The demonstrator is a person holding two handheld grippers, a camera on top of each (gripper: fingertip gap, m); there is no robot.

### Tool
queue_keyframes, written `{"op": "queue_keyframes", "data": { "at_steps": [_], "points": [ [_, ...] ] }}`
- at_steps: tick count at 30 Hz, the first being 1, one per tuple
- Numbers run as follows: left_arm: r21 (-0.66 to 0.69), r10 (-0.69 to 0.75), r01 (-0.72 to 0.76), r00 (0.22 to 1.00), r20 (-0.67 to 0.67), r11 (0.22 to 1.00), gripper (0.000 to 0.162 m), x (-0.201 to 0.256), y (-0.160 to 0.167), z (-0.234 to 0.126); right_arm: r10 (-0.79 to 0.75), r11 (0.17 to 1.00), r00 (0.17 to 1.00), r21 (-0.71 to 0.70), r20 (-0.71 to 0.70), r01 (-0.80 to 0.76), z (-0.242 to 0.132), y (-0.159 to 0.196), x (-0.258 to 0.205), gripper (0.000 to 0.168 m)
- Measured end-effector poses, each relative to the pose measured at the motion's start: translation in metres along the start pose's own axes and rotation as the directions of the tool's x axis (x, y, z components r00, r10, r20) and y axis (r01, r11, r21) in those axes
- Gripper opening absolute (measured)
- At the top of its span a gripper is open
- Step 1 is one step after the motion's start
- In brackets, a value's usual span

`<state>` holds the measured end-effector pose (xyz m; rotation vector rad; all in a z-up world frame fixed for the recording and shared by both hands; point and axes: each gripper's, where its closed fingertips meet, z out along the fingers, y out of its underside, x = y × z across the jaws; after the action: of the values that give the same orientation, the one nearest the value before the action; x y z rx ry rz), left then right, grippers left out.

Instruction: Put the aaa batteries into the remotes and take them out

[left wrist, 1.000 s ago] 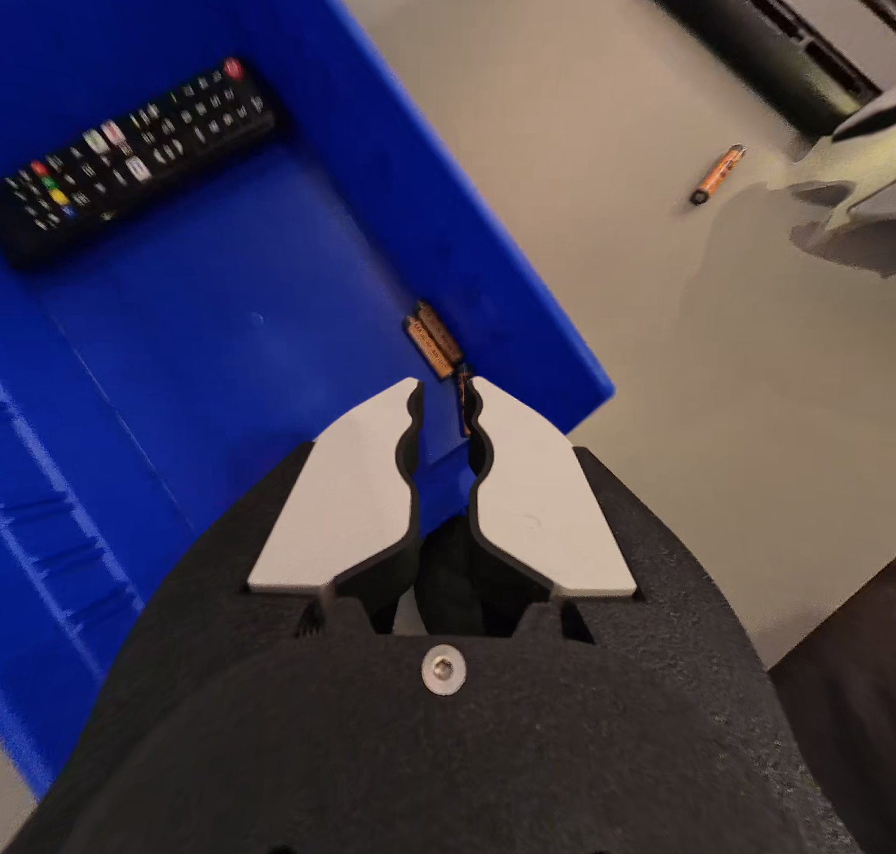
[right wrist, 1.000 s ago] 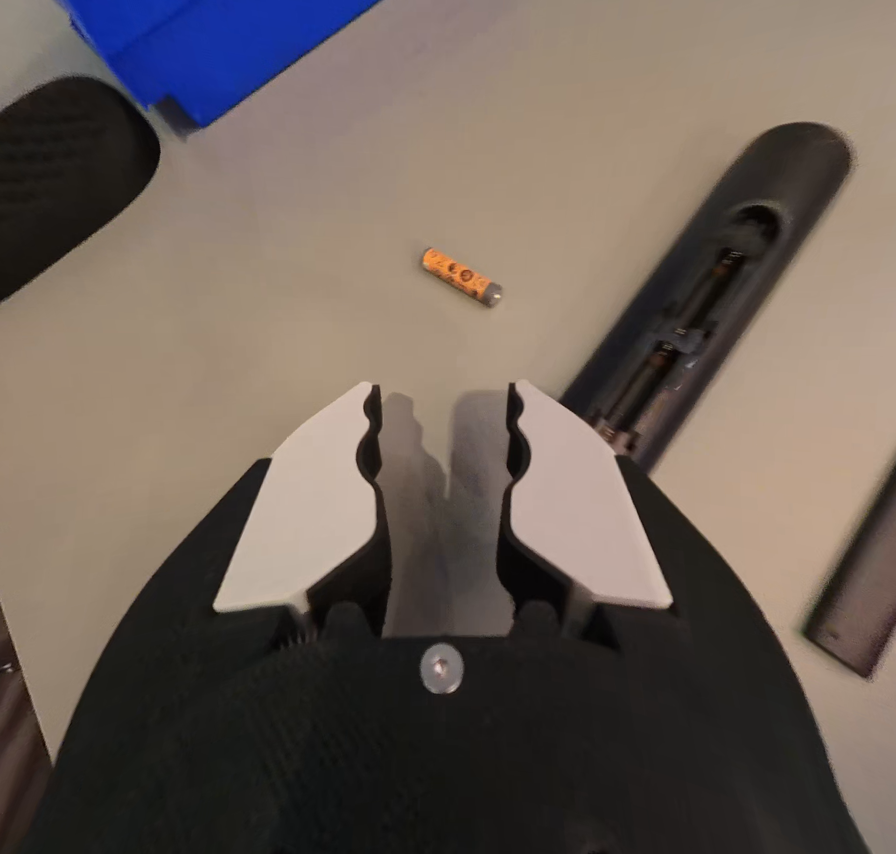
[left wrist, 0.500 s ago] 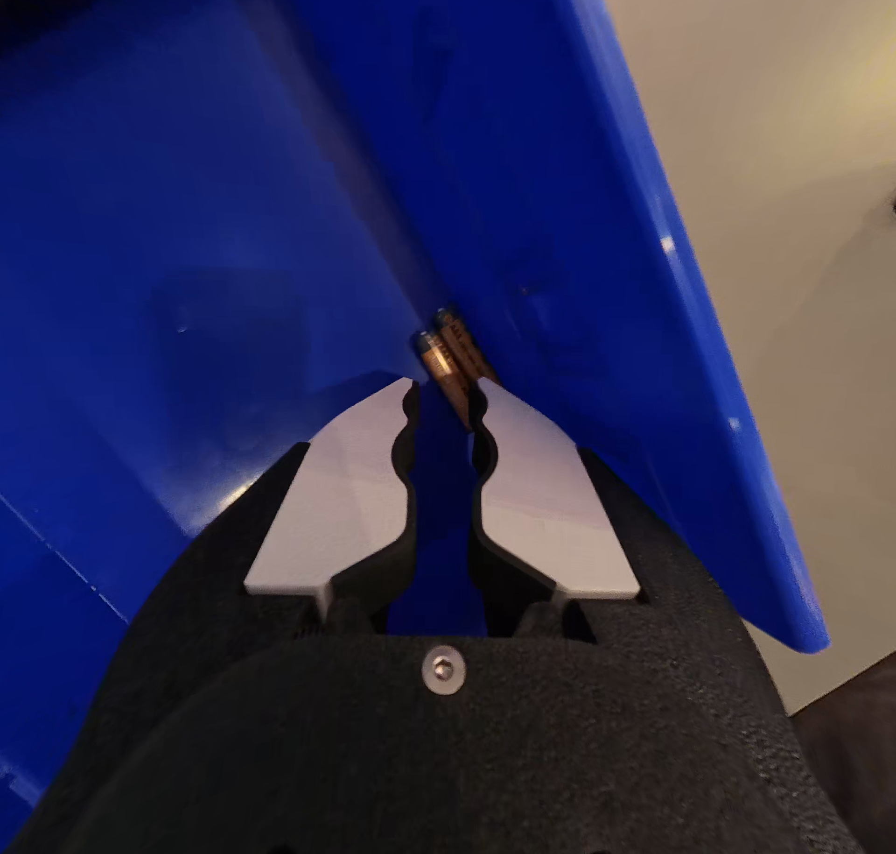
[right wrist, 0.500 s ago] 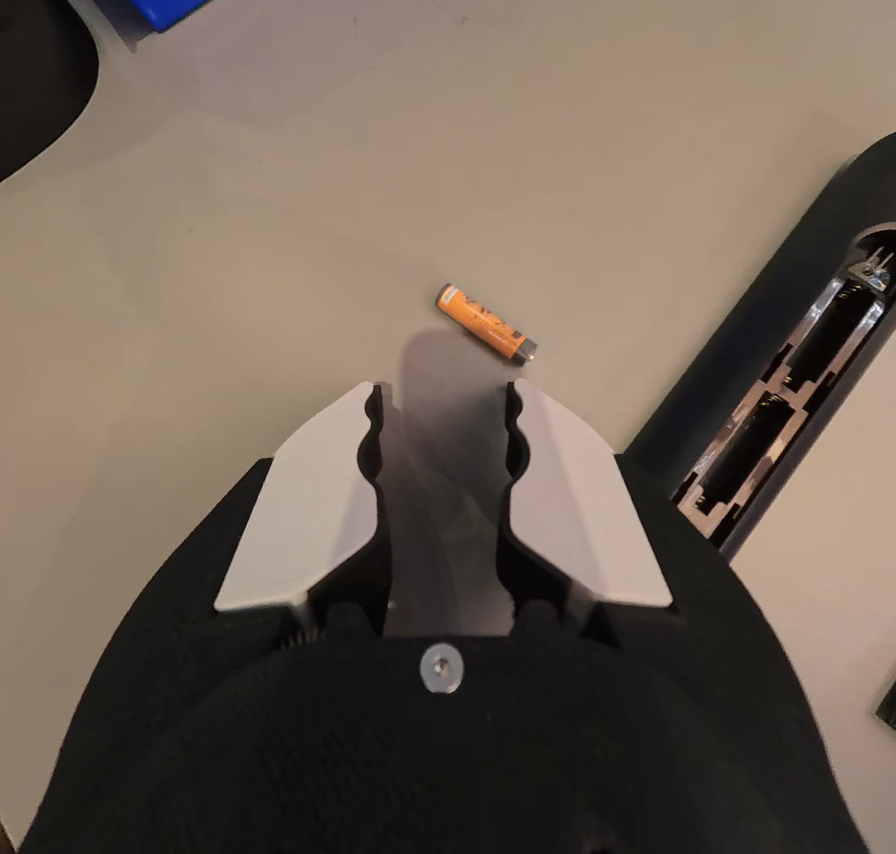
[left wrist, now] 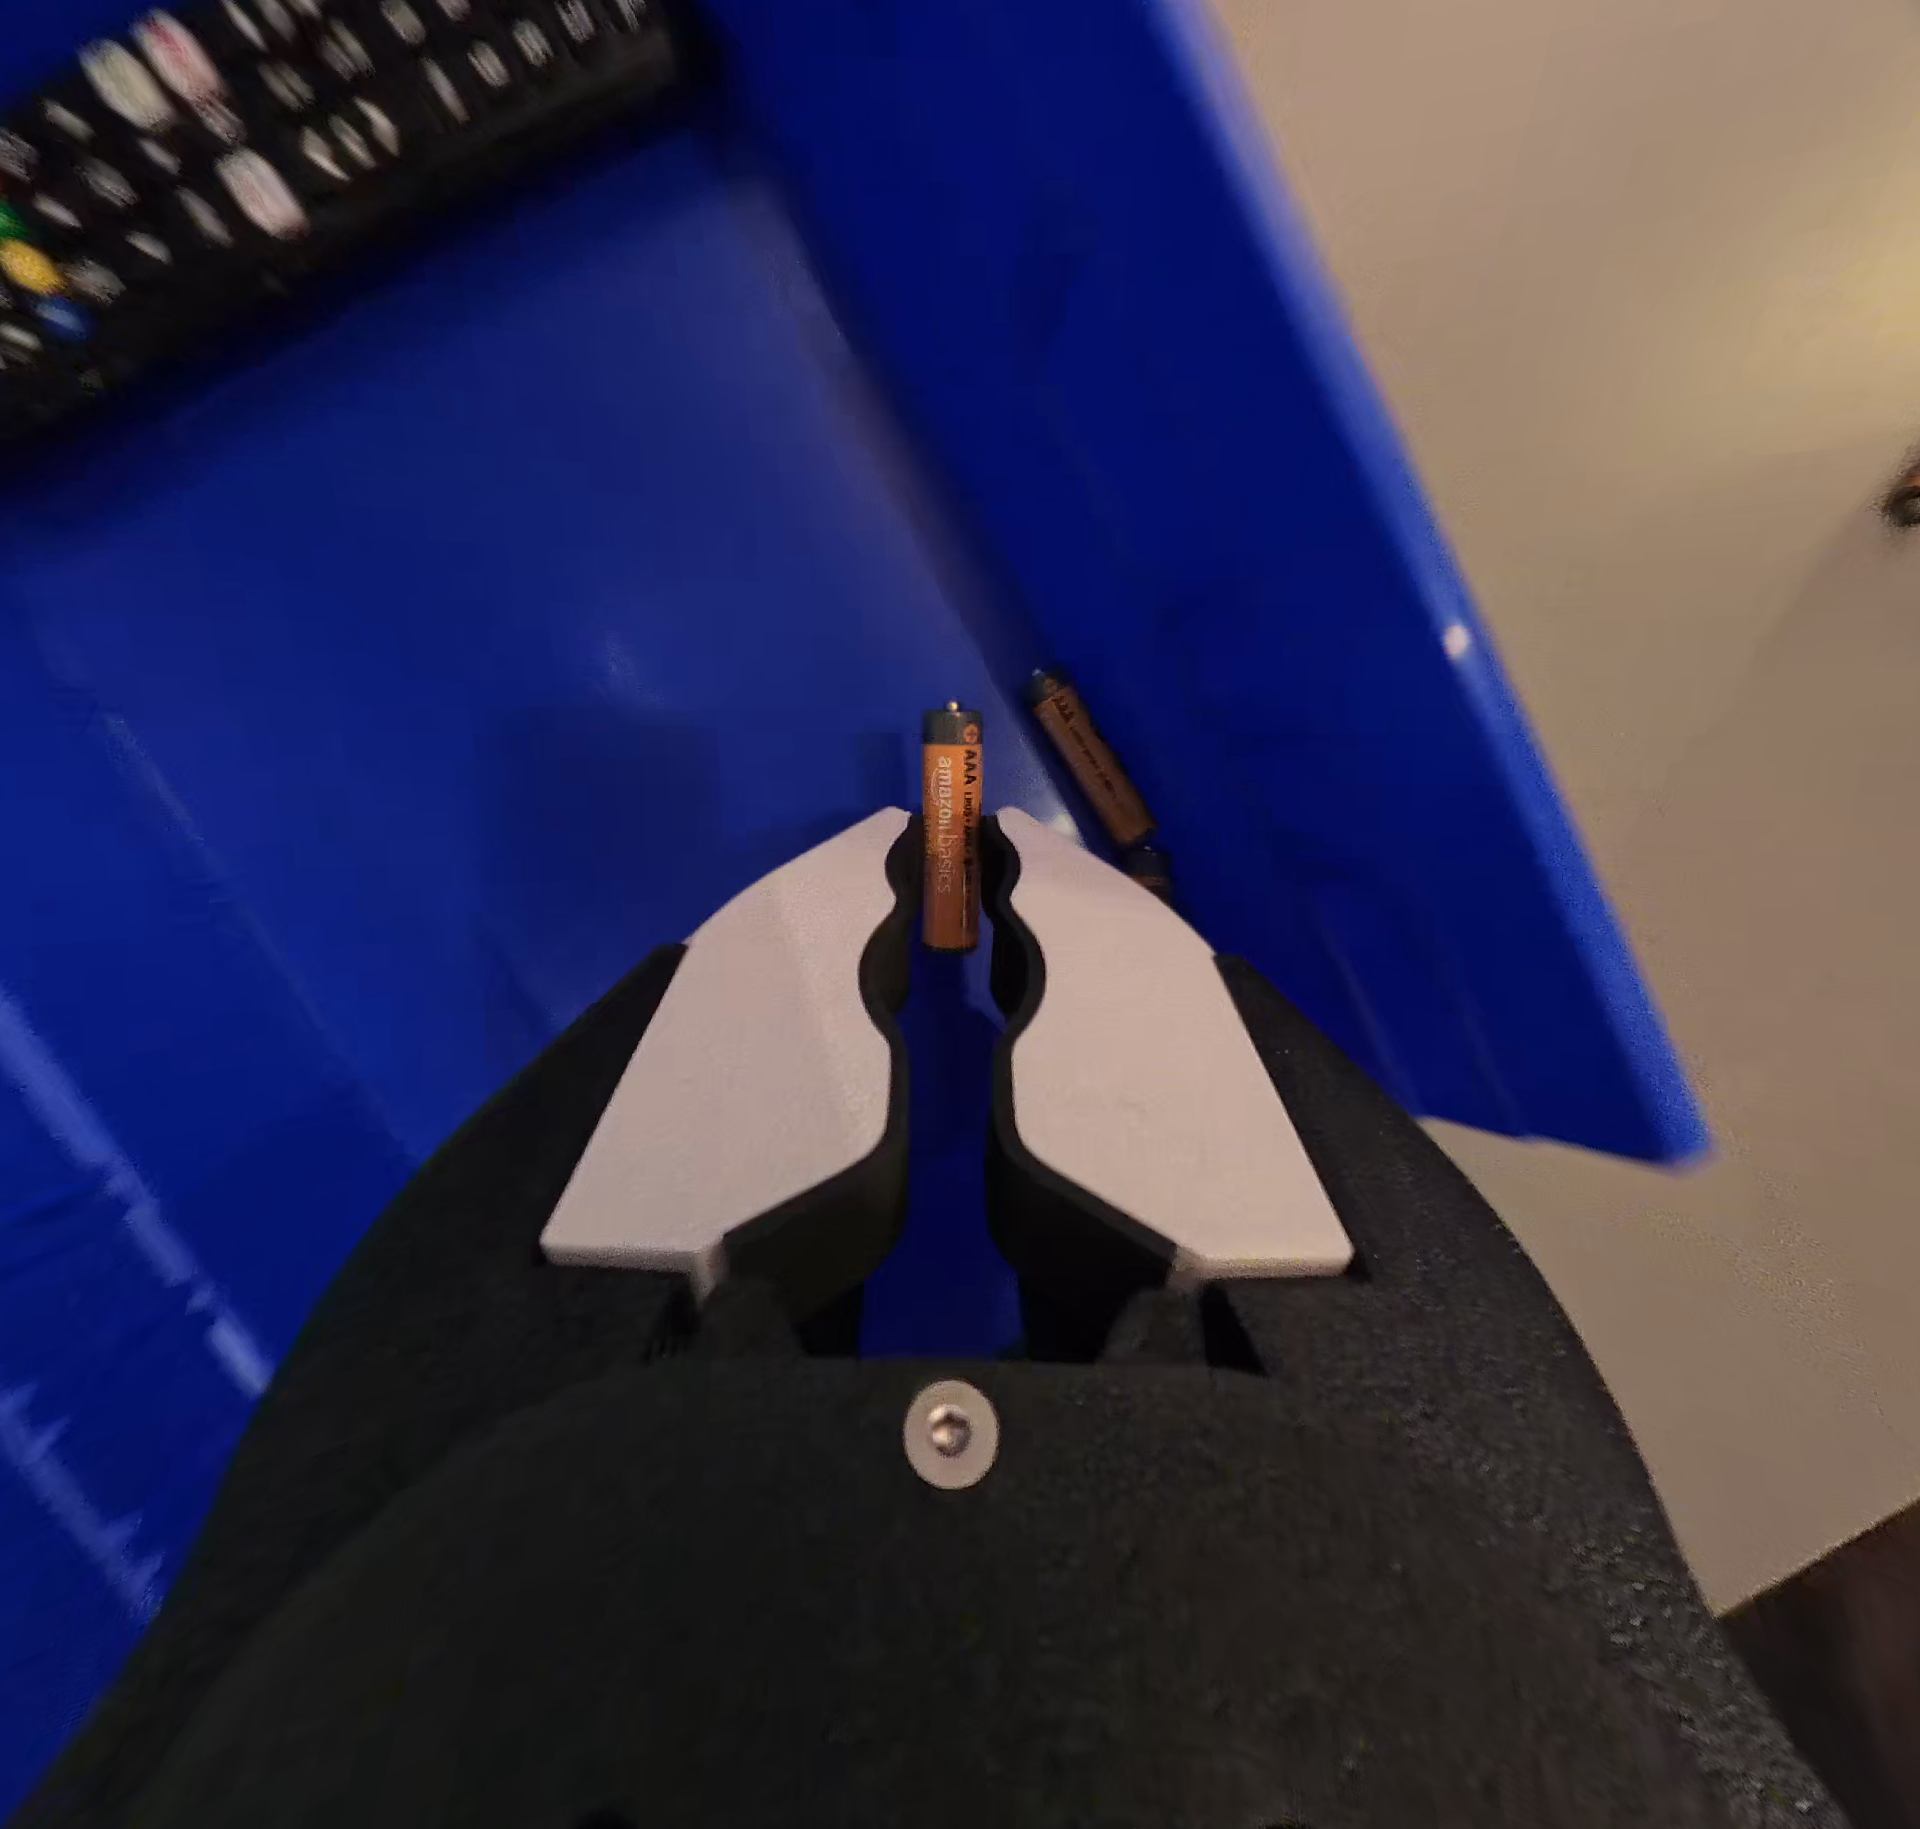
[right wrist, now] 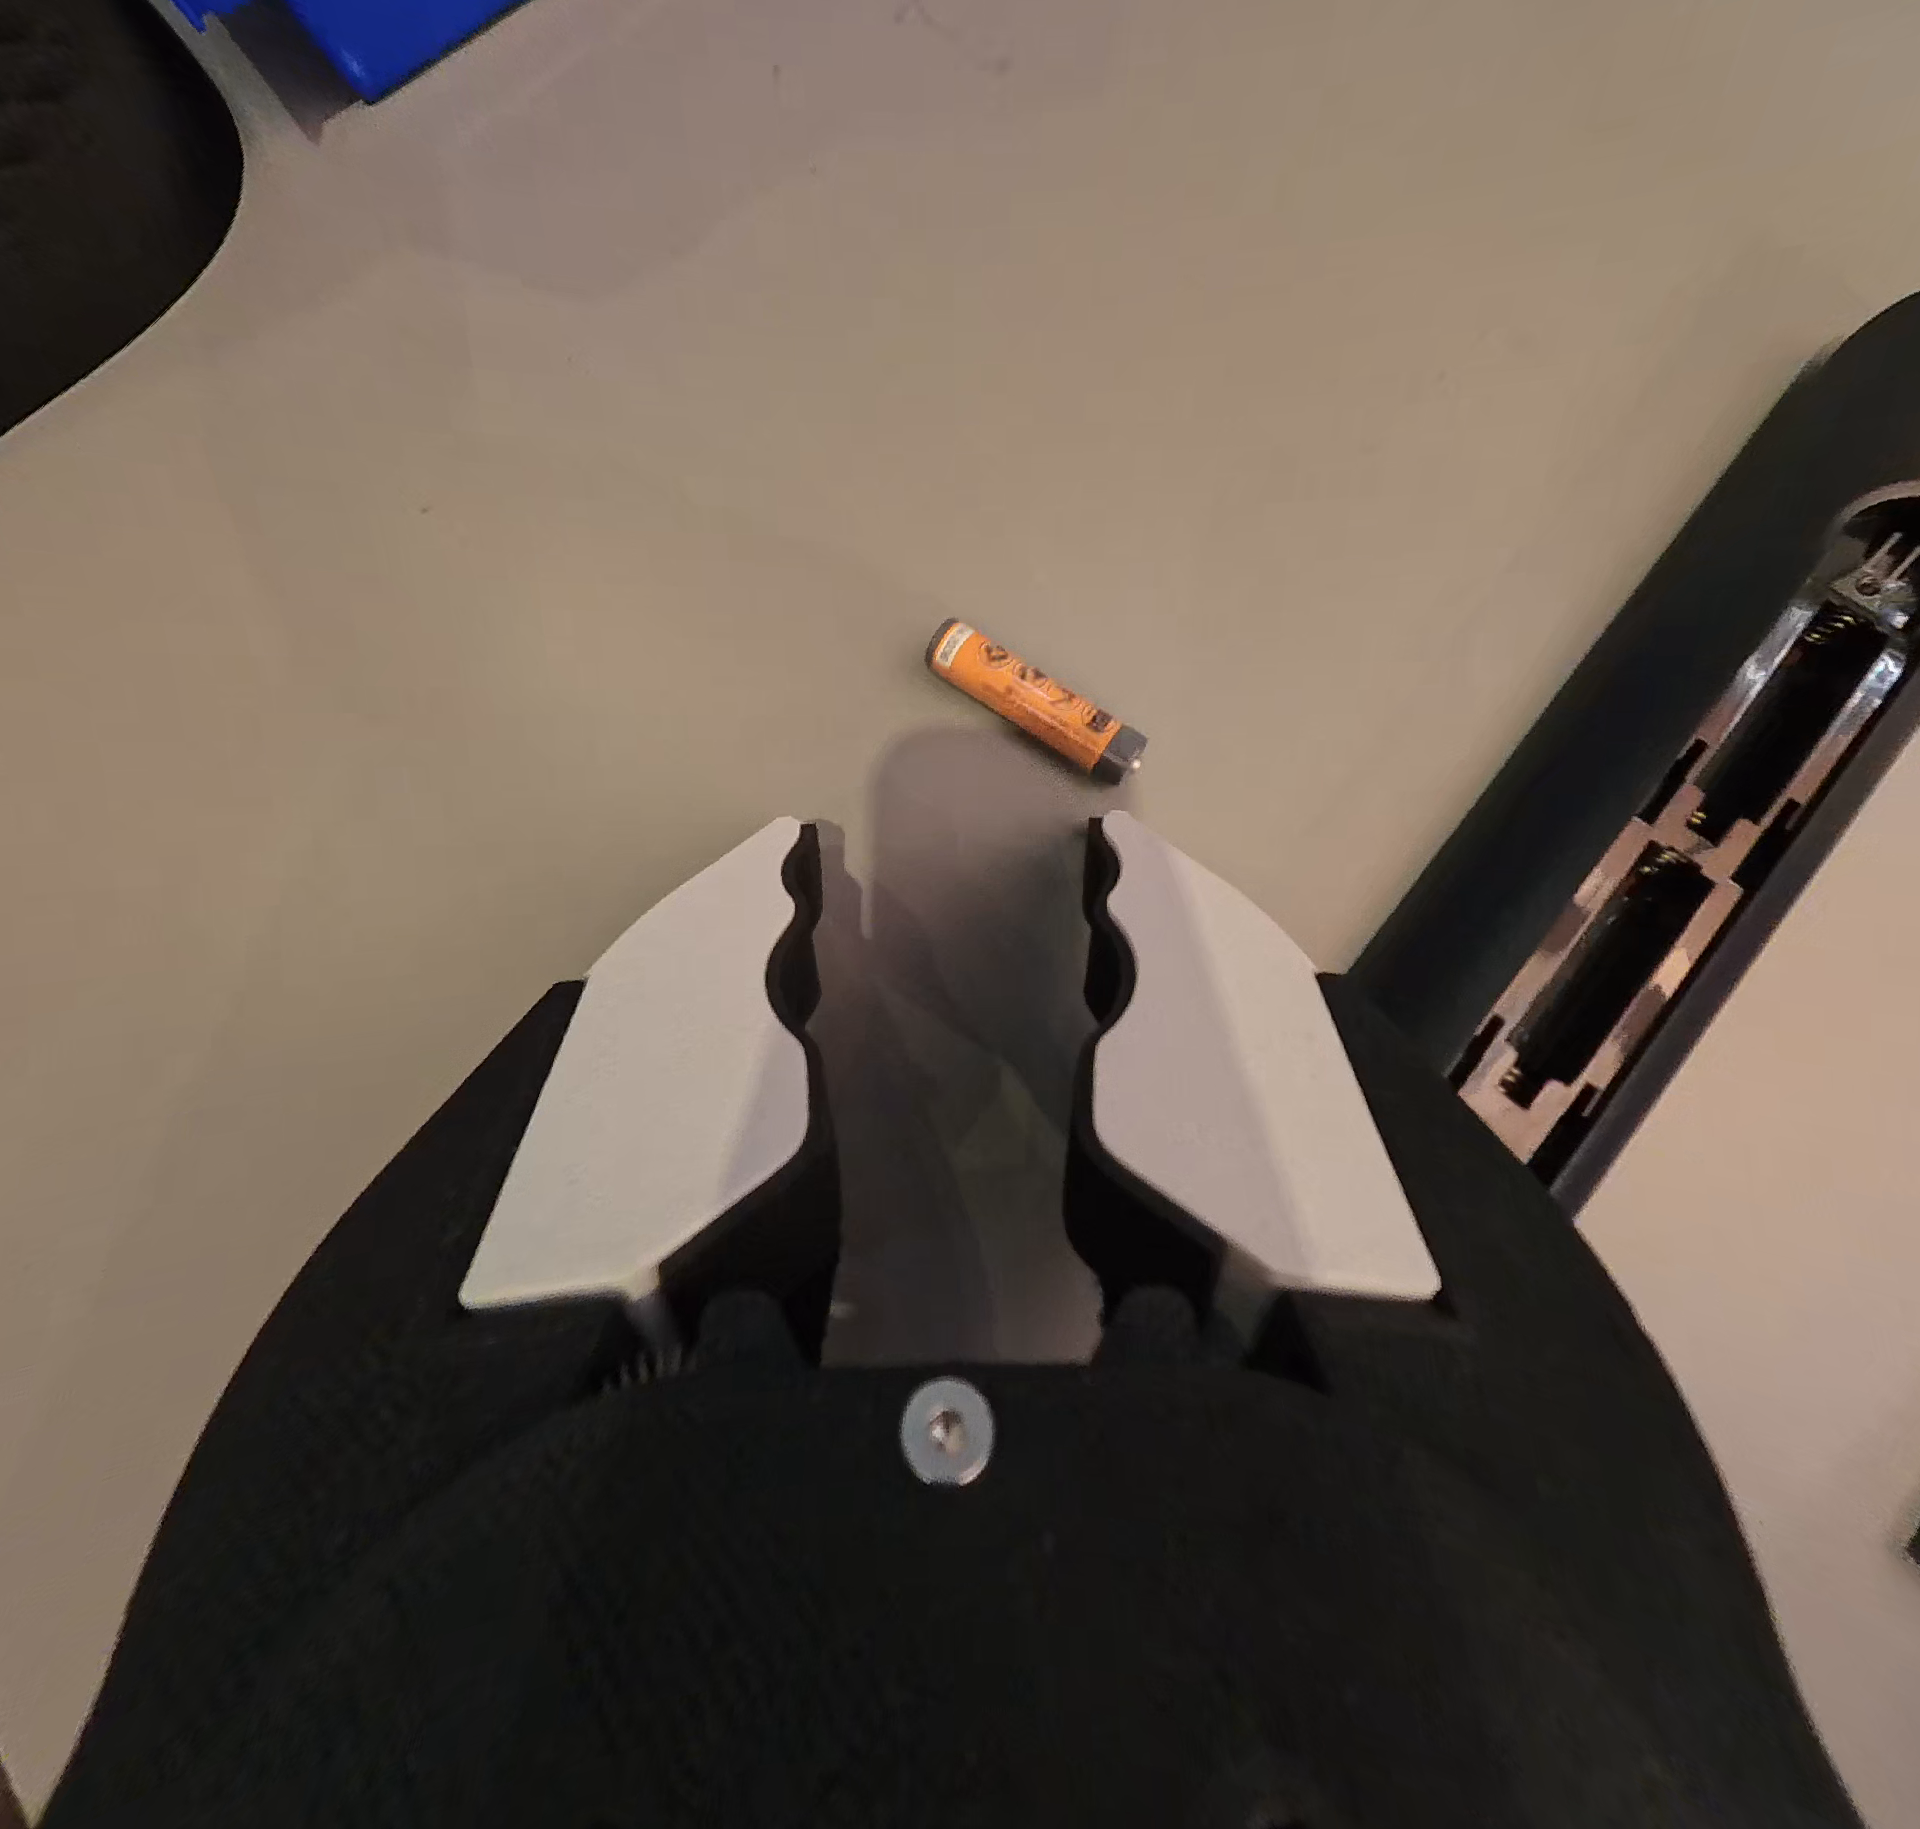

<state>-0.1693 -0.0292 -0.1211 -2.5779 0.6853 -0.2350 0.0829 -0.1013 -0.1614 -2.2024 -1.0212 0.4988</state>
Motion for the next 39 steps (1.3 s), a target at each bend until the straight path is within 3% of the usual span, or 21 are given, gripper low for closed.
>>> {"op": "queue_keyframes", "data": {
  "at_steps": [4, 10, 12, 15, 17, 19, 21, 26, 29, 30, 32, 34, 36, 37, 39],
  "points": [
    [0.195, 0.027, -0.019, 0.999, -0.039, 0.981, 0.010, 0.015, -0.024, -0.058, 0.014, 0.998, 1.000, 0.054, -0.006, -0.014, -0.010, -0.006, 0.000, 0.050],
    [0.429, 0.204, -0.062, 0.934, -0.294, 0.901, 0.010, 0.112, -0.059, -0.115, 0.065, 0.964, 0.993, 0.250, 0.101, -0.088, -0.043, -0.047, -0.019, 0.050],
    [0.487, 0.268, -0.060, 0.890, -0.370, 0.871, 0.010, 0.152, -0.068, -0.115, 0.089, 0.913, 0.968, 0.369, 0.236, -0.174, -0.065, -0.074, -0.037, 0.049],
    [0.550, 0.346, -0.025, 0.801, -0.489, 0.835, 0.010, 0.211, -0.075, -0.103, 0.155, 0.764, 0.876, 0.506, 0.458, -0.400, -0.101, -0.109, -0.044, 0.044],
    [0.567, 0.380, -0.021, 0.762, -0.524, 0.824, 0.010, 0.238, -0.076, -0.090, 0.206, 0.640, 0.773, 0.515, 0.599, -0.570, -0.116, -0.119, -0.036, 0.039],
    [0.580, 0.400, -0.025, 0.749, -0.529, 0.814, 0.010, 0.254, -0.078, -0.078, 0.232, 0.574, 0.683, 0.469, 0.692, -0.671, -0.120, -0.116, -0.028, 0.033],
    [0.558, 0.403, -0.029, 0.725, -0.559, 0.829, 0.010, 0.266, -0.077, -0.067, 0.237, 0.551, 0.648, 0.449, 0.724, -0.703, -0.120, -0.109, -0.024, 0.034],
    [0.563, 0.417, -0.009, 0.683, -0.600, 0.826, 0.010, 0.282, -0.081, -0.059, 0.254, 0.586, 0.668, 0.439, 0.699, -0.682, -0.112, -0.093, -0.021, 0.035],
    [0.559, 0.450, -0.039, 0.641, -0.622, 0.828, 0.010, 0.293, -0.078, -0.055, 0.197, 0.605, 0.617, 0.400, 0.762, -0.688, -0.118, -0.093, -0.029, 0.020],
    [0.563, 0.458, -0.045, 0.636, -0.621, 0.825, 0.011, 0.295, -0.077, -0.053, 0.194, 0.610, 0.628, 0.409, 0.753, -0.678, -0.119, -0.092, -0.026, 0.012],
    [0.568, 0.469, -0.075, 0.656, -0.591, 0.820, 0.012, 0.293, -0.076, -0.047, 0.234, 0.631, 0.699, 0.440, 0.676, -0.638, -0.119, -0.087, -0.008, 0.011],
    [0.531, 0.452, -0.137, 0.721, -0.525, 0.836, 0.024, 0.278, -0.071, -0.031, 0.338, 0.719, 0.814, 0.429, 0.473, -0.547, -0.110, -0.068, 0.037, 0.011],
    [0.479, 0.442, -0.216, 0.787, -0.430, 0.851, 0.023, 0.258, -0.063, -0.014, 0.453, 0.843, 0.880, 0.254, 0.141, -0.475, -0.091, -0.026, 0.098, 0.011],
    [0.456, 0.446, -0.251, 0.805, -0.391, 0.854, 0.023, 0.252, -0.059, -0.007, 0.477, 0.870, 0.879, 0.138, 0.003, -0.473, -0.085, -0.006, 0.121, 0.011],
    [0.390, 0.447, -0.310, 0.830, -0.334, 0.867, 0.023, 0.243, -0.051, 0.008, 0.472, 0.873, 0.870, -0.064, -0.141, -0.484, -0.073, 0.022, 0.144, 0.011]
  ]
}}
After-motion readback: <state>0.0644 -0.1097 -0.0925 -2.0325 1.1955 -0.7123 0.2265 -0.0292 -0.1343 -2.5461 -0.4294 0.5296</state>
